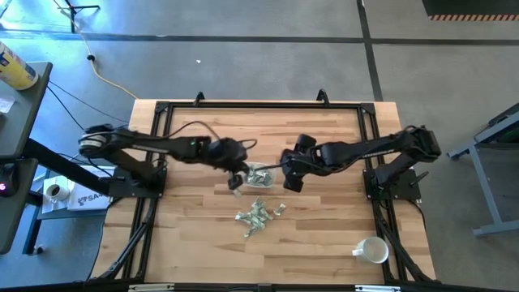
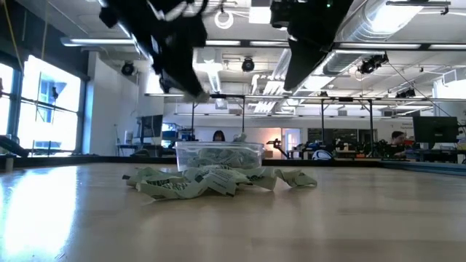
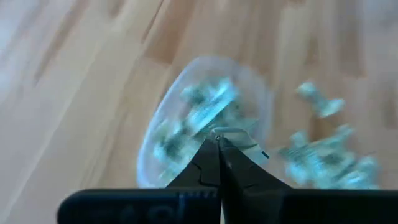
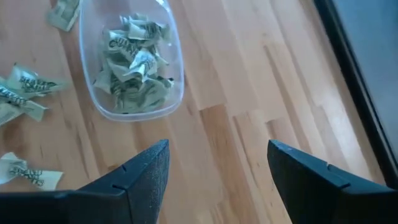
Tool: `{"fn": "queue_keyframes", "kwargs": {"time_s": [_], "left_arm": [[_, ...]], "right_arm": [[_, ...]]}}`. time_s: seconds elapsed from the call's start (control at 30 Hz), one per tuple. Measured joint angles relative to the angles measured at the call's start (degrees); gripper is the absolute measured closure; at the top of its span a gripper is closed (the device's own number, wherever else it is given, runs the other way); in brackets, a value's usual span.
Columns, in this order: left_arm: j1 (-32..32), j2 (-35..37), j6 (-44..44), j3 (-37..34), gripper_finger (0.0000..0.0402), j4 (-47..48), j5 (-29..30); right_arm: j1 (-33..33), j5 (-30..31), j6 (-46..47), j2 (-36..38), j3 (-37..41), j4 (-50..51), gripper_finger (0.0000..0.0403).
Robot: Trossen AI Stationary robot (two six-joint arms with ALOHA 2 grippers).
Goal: Pick and place Stevia / Truvia into bins
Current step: Put the stevia packet into the transparent container
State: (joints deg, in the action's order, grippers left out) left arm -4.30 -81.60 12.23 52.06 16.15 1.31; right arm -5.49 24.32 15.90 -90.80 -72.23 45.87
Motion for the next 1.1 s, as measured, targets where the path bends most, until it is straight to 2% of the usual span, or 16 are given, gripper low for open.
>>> {"fn": "queue_keyframes", "kwargs": {"time_s": [0.07, 0.2, 0.37, 0.53, 0.7, 0.83, 0.93, 1.1], "left_arm": [[-2.19, -2.74, 1.1, -0.1, 0.0358, -0.71, -2.05], [-4.11, -6.89, 6.02, -0.12, 0.0284, -3.59, -4.72], [-3.89, -7.02, 10.88, 0.25, 0.0192, -7.96, -7.16], [-2.19, -2.0, 12.47, 1.61, 0.0136, 6.01, -9.73], [3.5, 1.7, 4.08, -0.42, 0.0134, 19.62, -5.41], [6.05, 1.33, -1.54, -5.53, 0.0153, 15.04, -5.1], [7.49, -0.07, -5.71, -8.99, 0.0168, 6.49, -3.56], [6.85, -2.21, -10.46, -11.1, 0.0182, 1.2, -3.04]], "right_arm": [[0.34, -0.84, -0.82, -0.22, 0.0, -0.36, 0.0142], [0.36, -0.81, -1.42, -0.22, -0.04, -1.14, 0.0142], [0.38, -1.77, -2.59, -0.49, -0.04, -0.8, 0.0142], [0.69, -3.56, -4.37, -1.13, -0.02, -0.87, 0.0142], [1.91, -4.89, -5.89, -1.49, -0.02, -2.05, 0.0142], [3.13, -6.26, -5.83, -1.49, -0.02, -3.4, 0.0142], [3.51, -6.66, -5.83, -1.49, -0.02, -3.51, 0.0142], [3.64, -7.03, -5.42, -1.51, 0.0, -3.03, 0.0142]]}}
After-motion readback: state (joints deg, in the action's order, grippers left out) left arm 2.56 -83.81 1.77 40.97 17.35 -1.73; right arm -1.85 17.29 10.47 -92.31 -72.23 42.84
